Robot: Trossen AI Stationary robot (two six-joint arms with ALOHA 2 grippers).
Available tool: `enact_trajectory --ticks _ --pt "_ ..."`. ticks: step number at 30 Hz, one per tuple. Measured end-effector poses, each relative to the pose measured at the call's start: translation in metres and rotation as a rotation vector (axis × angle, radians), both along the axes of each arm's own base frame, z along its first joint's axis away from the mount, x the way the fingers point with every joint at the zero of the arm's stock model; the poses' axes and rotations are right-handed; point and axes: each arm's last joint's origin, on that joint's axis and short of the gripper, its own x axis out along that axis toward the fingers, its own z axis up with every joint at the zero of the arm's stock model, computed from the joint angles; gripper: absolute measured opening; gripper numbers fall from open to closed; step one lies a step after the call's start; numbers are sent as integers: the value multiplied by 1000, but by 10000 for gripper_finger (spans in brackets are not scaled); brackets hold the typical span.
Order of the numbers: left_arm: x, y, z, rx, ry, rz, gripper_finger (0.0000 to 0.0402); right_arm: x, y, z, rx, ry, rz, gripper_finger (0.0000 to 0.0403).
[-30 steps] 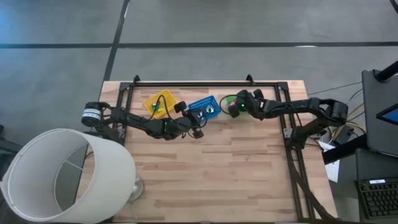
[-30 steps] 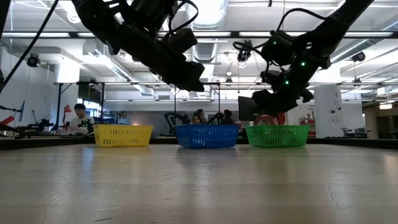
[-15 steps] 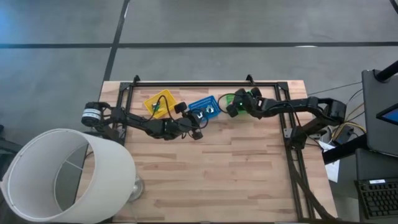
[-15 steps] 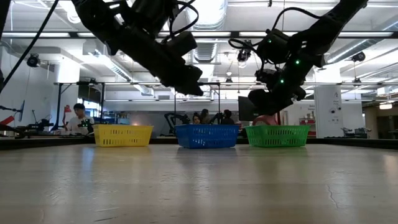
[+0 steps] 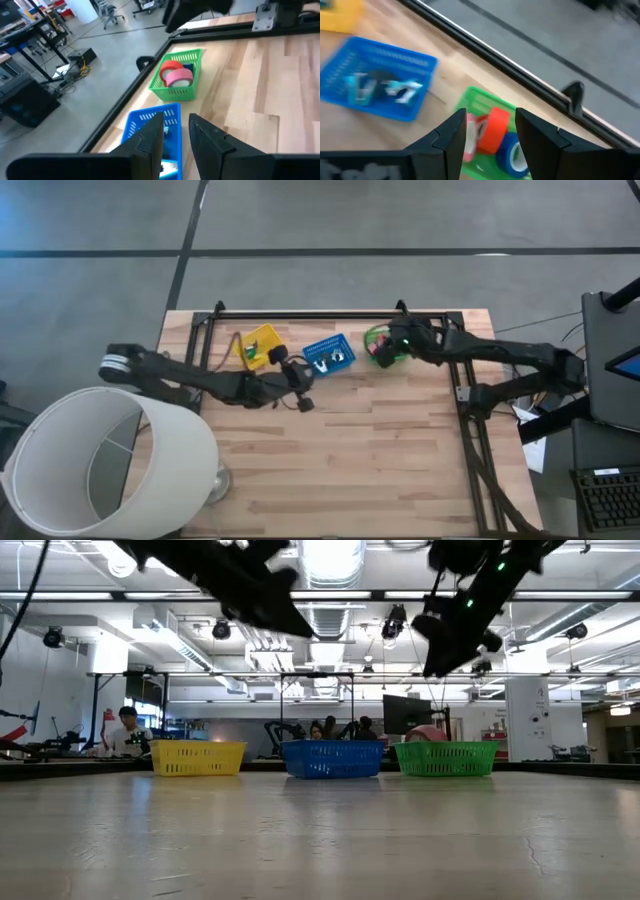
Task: Pick and place Stapler, Stapler remover, tape
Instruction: Return to Home Position
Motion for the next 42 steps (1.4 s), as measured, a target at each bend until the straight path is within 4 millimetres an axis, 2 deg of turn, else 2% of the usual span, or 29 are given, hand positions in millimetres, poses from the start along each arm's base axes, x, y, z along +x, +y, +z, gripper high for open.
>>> enact_trajectory --ticks 4,8,14,19,24,37,42 --pt "-29 -1 22 -29 -8 2 83 -16 24 11 -45 -51 110 153" --pt "-62 3 27 -64 -4 28 62 -38 43 19 -83 -116 188 140" --pt "-110 7 12 -97 -54 9 25 -70 59 13 -146 -222 280 116" --pt "-141 10 -6 -112 -106 -4 4 -86 65 2 -225 -372 432 90" --pt "-163 12 -18 -118 -151 -57 10 -101 69 0 -297 -493 504 64" --pt "-200 14 -24 -78 -296 -160 8 -126 73 -23 -362 -540 526 10" --pt "-209 14 -34 -87 -353 -177 10 -132 78 -32 -408 -560 709 8"
